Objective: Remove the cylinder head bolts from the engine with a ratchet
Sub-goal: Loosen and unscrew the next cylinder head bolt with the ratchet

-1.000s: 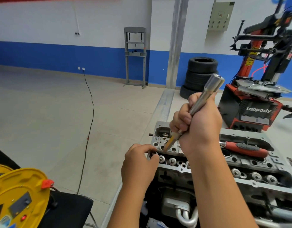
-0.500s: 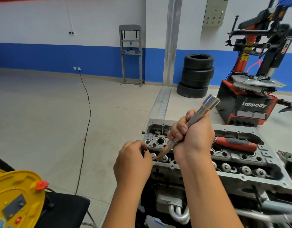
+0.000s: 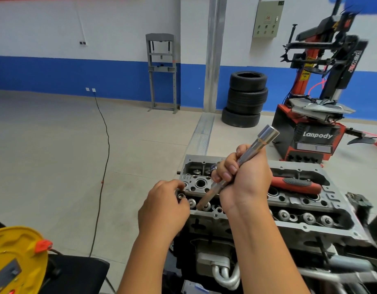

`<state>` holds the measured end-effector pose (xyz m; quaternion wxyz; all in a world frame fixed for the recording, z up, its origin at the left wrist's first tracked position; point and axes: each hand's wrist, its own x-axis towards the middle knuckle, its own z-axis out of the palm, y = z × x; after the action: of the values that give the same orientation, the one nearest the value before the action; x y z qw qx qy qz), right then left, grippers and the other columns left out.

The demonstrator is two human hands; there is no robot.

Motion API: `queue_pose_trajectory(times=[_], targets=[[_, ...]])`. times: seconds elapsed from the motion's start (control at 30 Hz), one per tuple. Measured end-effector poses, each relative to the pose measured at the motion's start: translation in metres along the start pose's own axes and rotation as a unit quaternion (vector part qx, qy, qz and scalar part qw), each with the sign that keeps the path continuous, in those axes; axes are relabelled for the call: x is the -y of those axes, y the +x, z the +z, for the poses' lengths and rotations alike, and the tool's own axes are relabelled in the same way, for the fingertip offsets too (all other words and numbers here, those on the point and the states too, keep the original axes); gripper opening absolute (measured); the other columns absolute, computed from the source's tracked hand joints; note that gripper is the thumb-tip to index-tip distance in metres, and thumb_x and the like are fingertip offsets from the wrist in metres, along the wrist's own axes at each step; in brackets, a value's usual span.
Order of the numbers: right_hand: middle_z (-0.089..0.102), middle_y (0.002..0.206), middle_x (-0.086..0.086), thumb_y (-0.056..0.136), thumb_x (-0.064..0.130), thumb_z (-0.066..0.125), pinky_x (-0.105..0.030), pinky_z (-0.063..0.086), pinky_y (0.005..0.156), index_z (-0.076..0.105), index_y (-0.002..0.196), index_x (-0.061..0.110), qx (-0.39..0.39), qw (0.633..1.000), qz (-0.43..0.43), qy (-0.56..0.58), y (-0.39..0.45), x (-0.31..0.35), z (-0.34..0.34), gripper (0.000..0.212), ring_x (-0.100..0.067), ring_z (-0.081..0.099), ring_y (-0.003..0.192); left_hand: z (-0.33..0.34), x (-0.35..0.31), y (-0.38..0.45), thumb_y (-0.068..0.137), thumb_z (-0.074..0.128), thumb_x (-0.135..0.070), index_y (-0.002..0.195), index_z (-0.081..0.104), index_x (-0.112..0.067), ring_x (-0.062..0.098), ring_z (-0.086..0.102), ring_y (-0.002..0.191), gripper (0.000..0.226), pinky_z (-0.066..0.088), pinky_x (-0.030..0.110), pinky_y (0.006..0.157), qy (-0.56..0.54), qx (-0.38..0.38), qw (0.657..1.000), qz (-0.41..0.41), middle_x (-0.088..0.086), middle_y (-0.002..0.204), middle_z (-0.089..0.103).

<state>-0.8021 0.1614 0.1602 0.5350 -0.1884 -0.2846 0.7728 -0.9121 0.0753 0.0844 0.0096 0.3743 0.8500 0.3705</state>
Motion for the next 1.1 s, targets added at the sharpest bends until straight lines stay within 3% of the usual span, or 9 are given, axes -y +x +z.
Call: queue_pose_trajectory(times=[0.13, 0.27, 0.33, 0.43, 0.5, 0.63, 0.83, 0.97, 1.1], targets=[[0.030, 0.048, 0.000, 0.109, 0.042, 0.032, -0.026, 0.033, 0.041, 0.046, 0.063, 0.022, -0.003, 1.000, 0.008, -0.004, 0.000, -0.008, 0.004, 0.051, -0.016, 0.027, 0.038, 0.000, -0.004, 0.000, 0.093, 0.070, -0.029, 0.087, 0.068, -0.037, 0.001, 0.049, 0.069, 0.010, 0.032, 0.020, 0.049, 0.040, -0.030, 0.999, -0.003, -0.016, 0.102, 0.059], [0.031, 0.049, 0.001, 0.108, 0.044, 0.034, -0.027, 0.033, 0.042, 0.047, 0.063, 0.023, -0.011, 1.000, 0.009, -0.006, 0.003, -0.018, 0.011, 0.051, -0.016, 0.028, 0.039, 0.005, 0.004, -0.003, 0.097, 0.066, -0.040, 0.076, 0.060, -0.031, 0.005, 0.055, 0.069, 0.023, 0.037, 0.024, 0.052, 0.002, -0.074, 0.997, -0.009, -0.014, 0.089, 0.058], [0.032, 0.050, 0.001, 0.108, 0.047, 0.034, -0.027, 0.033, 0.043, 0.048, 0.065, 0.023, -0.008, 1.000, 0.002, -0.020, 0.008, -0.024, 0.021, 0.051, -0.016, 0.029, 0.040, 0.006, 0.011, -0.004, 0.100, 0.061, -0.032, 0.080, 0.062, -0.031, 0.006, 0.060, 0.073, 0.021, 0.044, 0.024, 0.056, -0.106, -0.105, 0.989, -0.001, -0.013, 0.086, 0.063], [0.034, 0.049, 0.001, 0.109, 0.052, 0.032, -0.028, 0.031, 0.046, 0.046, 0.070, 0.021, 0.016, 0.998, 0.003, -0.066, 0.015, -0.038, 0.033, 0.052, -0.017, 0.030, 0.041, 0.007, 0.014, -0.006, 0.099, 0.063, -0.018, 0.096, 0.073, -0.034, 0.001, 0.064, 0.087, 0.019, 0.052, 0.020, 0.071, -0.202, -0.071, 0.976, 0.038, -0.018, 0.093, 0.068], [0.034, 0.048, 0.001, 0.108, 0.057, 0.031, -0.027, 0.031, 0.044, 0.045, 0.070, 0.020, 0.029, 0.994, 0.007, -0.102, 0.019, -0.047, 0.037, 0.055, -0.017, 0.030, 0.041, 0.008, 0.013, -0.006, 0.093, 0.072, -0.016, 0.105, 0.076, -0.032, 0.000, 0.064, 0.091, 0.020, 0.054, 0.018, 0.076, -0.201, -0.049, 0.977, 0.054, -0.020, 0.097, 0.068], [0.031, 0.048, 0.001, 0.107, 0.061, 0.030, -0.026, 0.027, 0.045, 0.044, 0.068, 0.020, 0.064, 0.988, 0.032, -0.140, 0.031, -0.051, 0.043, 0.058, -0.016, 0.028, 0.040, 0.011, 0.014, -0.005, 0.087, 0.080, -0.015, 0.109, 0.077, -0.026, 0.003, 0.063, 0.090, 0.024, 0.044, 0.006, 0.072, -0.178, -0.065, 0.980, 0.056, -0.018, 0.098, 0.063], [0.034, 0.049, 0.002, 0.092, 0.079, 0.031, -0.023, 0.024, 0.043, 0.047, 0.063, 0.024, 0.160, 0.964, 0.036, -0.210, 0.031, -0.057, 0.046, 0.064, -0.014, 0.028, 0.040, 0.023, 0.007, -0.008, 0.086, 0.083, -0.017, 0.100, 0.077, -0.016, 0.005, 0.058, 0.075, 0.015, 0.038, 0.008, 0.064, -0.146, -0.117, 0.982, 0.028, -0.014, 0.094, 0.052], [0.033, 0.049, 0.003, 0.078, 0.085, 0.031, -0.023, 0.022, 0.045, 0.050, 0.059, 0.026, 0.204, 0.957, 0.016, -0.206, 0.029, -0.059, 0.042, 0.065, -0.012, 0.027, 0.041, 0.027, 0.004, -0.009, 0.087, 0.081, -0.014, 0.098, 0.076, -0.012, 0.010, 0.059, 0.076, 0.012, 0.045, 0.018, 0.065, -0.137, -0.128, 0.982, 0.026, -0.010, 0.095, 0.051], [0.032, 0.050, 0.004, 0.073, 0.087, 0.029, -0.026, 0.018, 0.048, 0.048, 0.065, 0.024, 0.217, 0.953, -0.007, -0.210, 0.032, -0.058, 0.037, 0.067, -0.011, 0.024, 0.043, 0.030, 0.001, -0.011, 0.083, 0.085, -0.011, 0.099, 0.078, -0.010, 0.005, 0.059, 0.073, 0.017, 0.043, 0.012, 0.064, -0.163, -0.151, 0.975, 0.029, -0.008, 0.094, 0.056]])
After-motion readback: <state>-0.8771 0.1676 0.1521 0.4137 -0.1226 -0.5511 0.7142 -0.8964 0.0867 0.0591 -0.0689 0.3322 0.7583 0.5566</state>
